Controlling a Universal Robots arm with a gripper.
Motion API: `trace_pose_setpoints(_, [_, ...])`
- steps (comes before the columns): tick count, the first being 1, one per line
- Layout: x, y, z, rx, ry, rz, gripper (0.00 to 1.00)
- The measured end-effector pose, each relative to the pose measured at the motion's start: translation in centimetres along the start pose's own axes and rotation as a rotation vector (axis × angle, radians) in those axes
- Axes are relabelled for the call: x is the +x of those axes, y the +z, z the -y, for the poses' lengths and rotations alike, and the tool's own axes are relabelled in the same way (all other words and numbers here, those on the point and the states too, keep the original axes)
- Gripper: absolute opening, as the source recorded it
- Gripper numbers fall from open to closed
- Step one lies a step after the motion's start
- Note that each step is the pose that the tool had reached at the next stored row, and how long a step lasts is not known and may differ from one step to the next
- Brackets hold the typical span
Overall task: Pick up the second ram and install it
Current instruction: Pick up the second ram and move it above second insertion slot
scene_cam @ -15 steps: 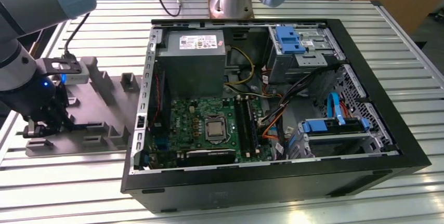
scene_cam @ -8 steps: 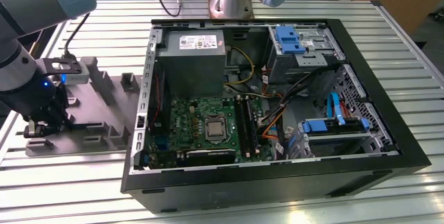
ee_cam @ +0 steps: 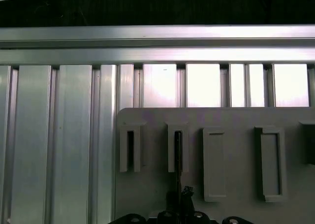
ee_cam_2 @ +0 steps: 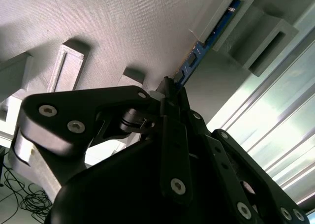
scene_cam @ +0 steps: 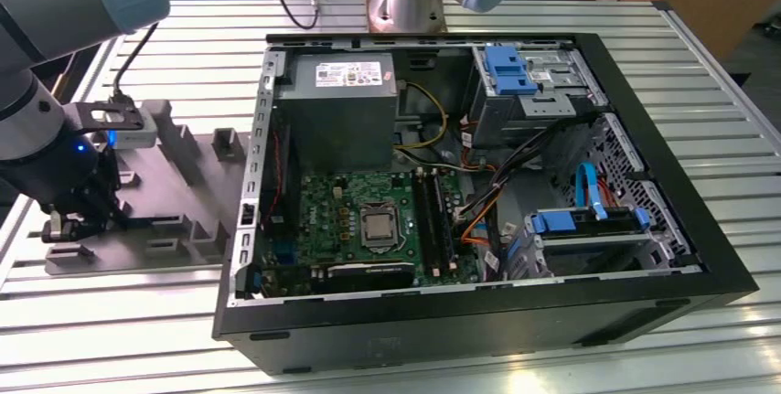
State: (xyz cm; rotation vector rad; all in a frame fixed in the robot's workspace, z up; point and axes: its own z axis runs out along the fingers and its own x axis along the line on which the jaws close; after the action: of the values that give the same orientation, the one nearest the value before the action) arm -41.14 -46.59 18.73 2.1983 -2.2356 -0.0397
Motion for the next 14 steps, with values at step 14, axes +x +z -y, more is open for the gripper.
trace_pose_setpoints(14, [-0.03,-2.12,-0.05,-0.0001,0.000,-0.0001,0.14])
